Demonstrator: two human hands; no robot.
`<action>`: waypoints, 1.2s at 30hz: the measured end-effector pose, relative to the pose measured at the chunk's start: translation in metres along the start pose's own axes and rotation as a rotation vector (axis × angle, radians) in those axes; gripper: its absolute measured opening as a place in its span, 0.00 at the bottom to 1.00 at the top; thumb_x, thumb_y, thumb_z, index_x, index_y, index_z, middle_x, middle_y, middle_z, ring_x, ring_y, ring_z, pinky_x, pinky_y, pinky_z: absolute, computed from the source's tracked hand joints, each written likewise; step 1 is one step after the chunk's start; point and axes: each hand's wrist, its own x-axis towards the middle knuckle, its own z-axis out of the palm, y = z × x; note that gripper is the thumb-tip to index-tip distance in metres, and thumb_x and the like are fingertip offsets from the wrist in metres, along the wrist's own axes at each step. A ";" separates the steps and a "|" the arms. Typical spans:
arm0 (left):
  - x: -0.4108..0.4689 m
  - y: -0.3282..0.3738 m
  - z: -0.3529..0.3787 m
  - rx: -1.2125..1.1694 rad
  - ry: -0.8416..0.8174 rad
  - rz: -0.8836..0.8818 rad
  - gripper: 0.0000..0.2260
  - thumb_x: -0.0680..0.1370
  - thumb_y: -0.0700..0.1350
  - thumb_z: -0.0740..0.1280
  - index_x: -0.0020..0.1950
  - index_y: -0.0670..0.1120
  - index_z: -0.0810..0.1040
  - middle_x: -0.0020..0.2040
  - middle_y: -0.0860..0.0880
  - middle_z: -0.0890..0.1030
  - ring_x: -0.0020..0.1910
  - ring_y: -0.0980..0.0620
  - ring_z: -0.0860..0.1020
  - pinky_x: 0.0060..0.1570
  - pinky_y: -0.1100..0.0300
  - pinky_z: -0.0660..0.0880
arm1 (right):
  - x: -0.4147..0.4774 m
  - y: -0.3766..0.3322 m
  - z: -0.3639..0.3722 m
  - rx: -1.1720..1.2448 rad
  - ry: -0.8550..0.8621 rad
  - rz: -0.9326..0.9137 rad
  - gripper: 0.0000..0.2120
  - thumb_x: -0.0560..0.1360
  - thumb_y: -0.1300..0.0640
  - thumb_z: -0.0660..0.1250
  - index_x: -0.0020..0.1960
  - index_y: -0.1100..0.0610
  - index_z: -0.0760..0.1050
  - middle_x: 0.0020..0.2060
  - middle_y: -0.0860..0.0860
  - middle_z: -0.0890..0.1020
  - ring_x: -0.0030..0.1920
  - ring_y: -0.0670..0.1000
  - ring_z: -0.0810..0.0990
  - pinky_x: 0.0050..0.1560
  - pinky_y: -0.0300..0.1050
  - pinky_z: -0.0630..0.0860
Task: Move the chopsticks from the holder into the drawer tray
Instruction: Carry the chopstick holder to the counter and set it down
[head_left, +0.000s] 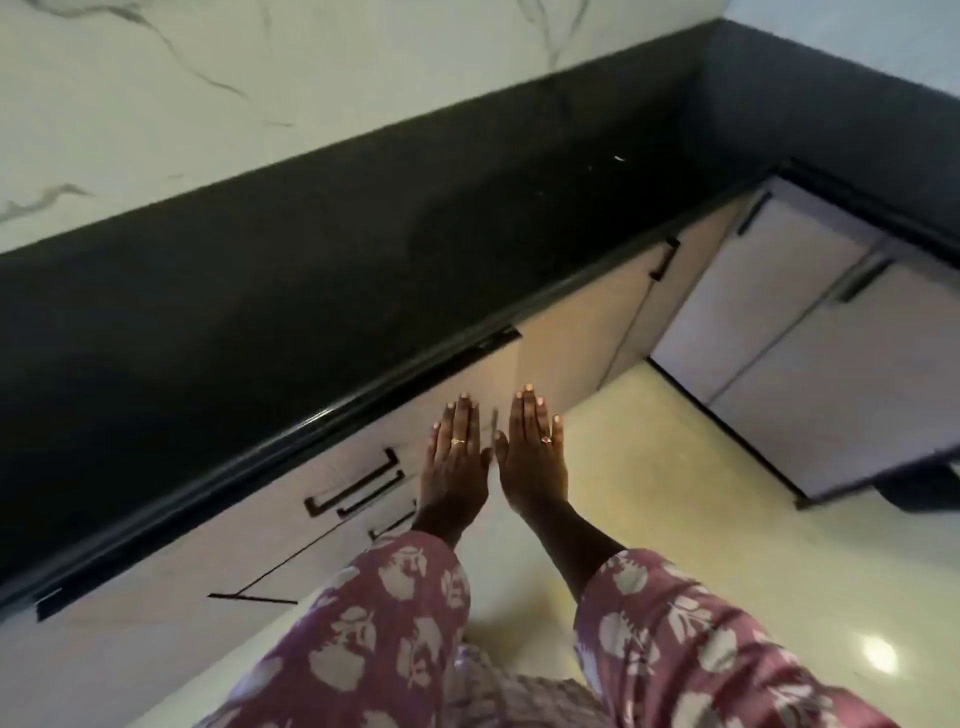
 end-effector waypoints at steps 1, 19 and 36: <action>-0.004 0.015 0.007 -0.034 0.018 0.018 0.28 0.72 0.48 0.70 0.69 0.37 0.71 0.69 0.39 0.74 0.66 0.41 0.75 0.63 0.47 0.70 | -0.011 0.015 -0.001 -0.014 -0.025 0.057 0.27 0.81 0.50 0.48 0.76 0.62 0.53 0.76 0.59 0.56 0.76 0.59 0.57 0.74 0.56 0.54; -0.191 0.358 0.039 -0.105 -0.470 0.817 0.26 0.83 0.48 0.52 0.78 0.39 0.50 0.78 0.40 0.52 0.78 0.43 0.53 0.76 0.51 0.49 | -0.331 0.275 -0.031 0.113 -0.015 0.869 0.28 0.82 0.50 0.42 0.77 0.62 0.40 0.78 0.57 0.42 0.78 0.55 0.43 0.77 0.52 0.42; -0.335 0.678 0.061 -0.013 -0.583 1.674 0.25 0.75 0.45 0.62 0.69 0.35 0.71 0.69 0.37 0.73 0.67 0.40 0.73 0.65 0.47 0.70 | -0.556 0.482 -0.083 0.254 0.200 1.664 0.28 0.82 0.50 0.39 0.77 0.63 0.39 0.78 0.56 0.43 0.78 0.54 0.43 0.77 0.53 0.44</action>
